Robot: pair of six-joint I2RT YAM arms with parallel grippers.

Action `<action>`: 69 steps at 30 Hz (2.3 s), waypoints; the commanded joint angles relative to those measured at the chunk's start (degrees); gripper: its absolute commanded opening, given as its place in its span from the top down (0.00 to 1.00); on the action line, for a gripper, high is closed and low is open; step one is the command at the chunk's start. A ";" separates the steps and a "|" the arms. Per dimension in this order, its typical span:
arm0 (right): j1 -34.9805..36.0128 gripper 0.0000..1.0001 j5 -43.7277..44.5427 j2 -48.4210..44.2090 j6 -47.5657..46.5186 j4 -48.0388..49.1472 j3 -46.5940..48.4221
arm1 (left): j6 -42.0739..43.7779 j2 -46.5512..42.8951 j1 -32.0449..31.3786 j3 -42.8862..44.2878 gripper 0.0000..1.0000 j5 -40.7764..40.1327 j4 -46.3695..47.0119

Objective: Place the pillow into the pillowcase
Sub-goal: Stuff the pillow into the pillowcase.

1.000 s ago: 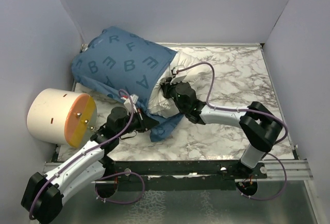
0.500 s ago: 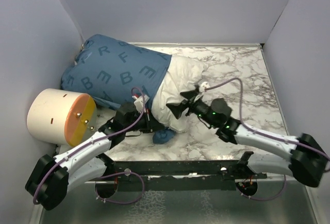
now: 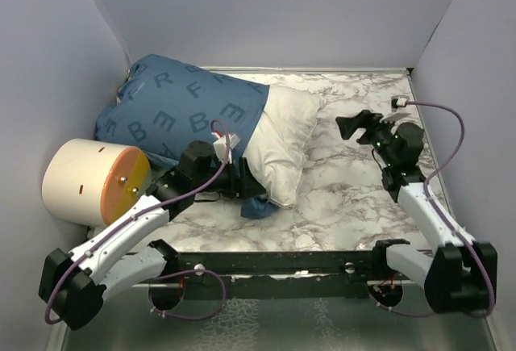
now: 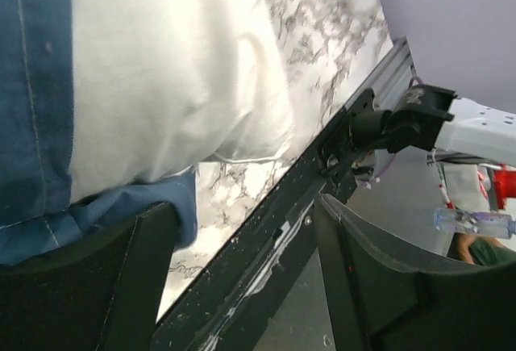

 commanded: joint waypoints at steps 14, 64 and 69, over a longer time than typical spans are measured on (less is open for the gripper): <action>3.65 0.03 -25.64 44.08 37.63 48.34 -2.40 | 28.94 16.79 -0.21 43.41 0.27 -27.67 -30.90; 27.97 0.96 -21.92 36.55 1.35 -2.75 63.19 | 31.35 26.34 -8.71 73.09 0.01 -37.31 -32.90; 28.19 0.88 -22.08 34.76 -0.14 -3.53 62.70 | 35.93 26.85 -5.15 65.95 0.31 -51.77 -33.70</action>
